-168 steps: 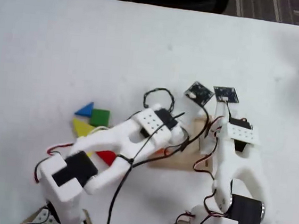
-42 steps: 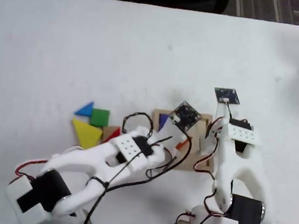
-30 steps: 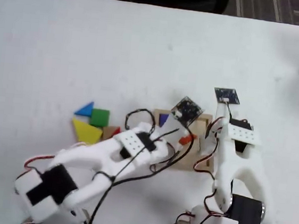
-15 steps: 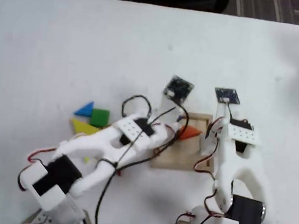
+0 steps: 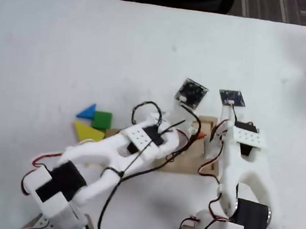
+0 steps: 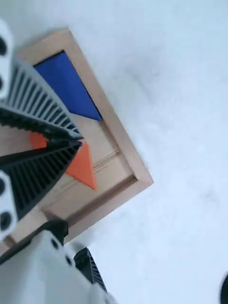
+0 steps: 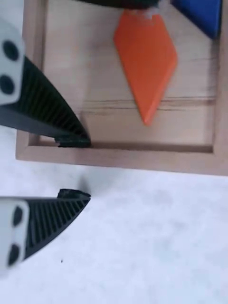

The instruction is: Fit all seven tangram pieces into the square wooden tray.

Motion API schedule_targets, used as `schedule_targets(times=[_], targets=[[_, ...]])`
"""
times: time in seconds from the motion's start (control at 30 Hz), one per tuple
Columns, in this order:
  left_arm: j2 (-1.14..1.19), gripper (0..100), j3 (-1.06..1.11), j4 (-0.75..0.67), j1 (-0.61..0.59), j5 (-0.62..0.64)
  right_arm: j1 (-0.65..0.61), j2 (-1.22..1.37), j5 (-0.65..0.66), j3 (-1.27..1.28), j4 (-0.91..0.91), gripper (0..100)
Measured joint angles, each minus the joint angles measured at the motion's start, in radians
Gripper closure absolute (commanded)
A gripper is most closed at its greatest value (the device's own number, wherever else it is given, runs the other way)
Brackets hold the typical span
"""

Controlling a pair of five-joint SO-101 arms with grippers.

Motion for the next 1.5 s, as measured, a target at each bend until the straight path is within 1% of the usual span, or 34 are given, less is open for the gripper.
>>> schedule_targets(times=[0.3,0.53,0.73,0.83,0.97,1.1,1.33,1.43,1.5], targets=[[0.189,98,-0.143,-0.029,0.000,0.000,0.003,0.000,0.000,0.000,0.000,84.4],[0.207,98,-0.172,-0.028,0.008,0.000,0.002,0.000,0.000,0.000,0.000,84.4],[0.204,98,-0.173,0.031,0.038,0.000,0.003,0.000,0.003,0.000,0.000,84.4],[0.183,98,-0.167,0.083,0.058,-0.041,0.003,0.000,0.003,0.000,0.000,84.4],[0.132,98,-0.098,0.083,0.100,-0.114,0.005,0.000,0.003,0.002,0.000,84.4],[0.087,98,-0.018,0.026,0.110,-0.124,0.005,0.000,0.003,0.002,0.000,84.4],[-0.008,98,0.094,-0.028,0.124,-0.126,0.005,0.000,0.002,0.002,0.000,84.4],[-0.052,98,0.124,-0.098,0.129,-0.126,0.005,0.000,0.002,0.002,0.000,84.4],[-0.061,98,0.144,-0.164,0.127,-0.092,0.011,0.000,0.002,0.002,0.000,84.4]])
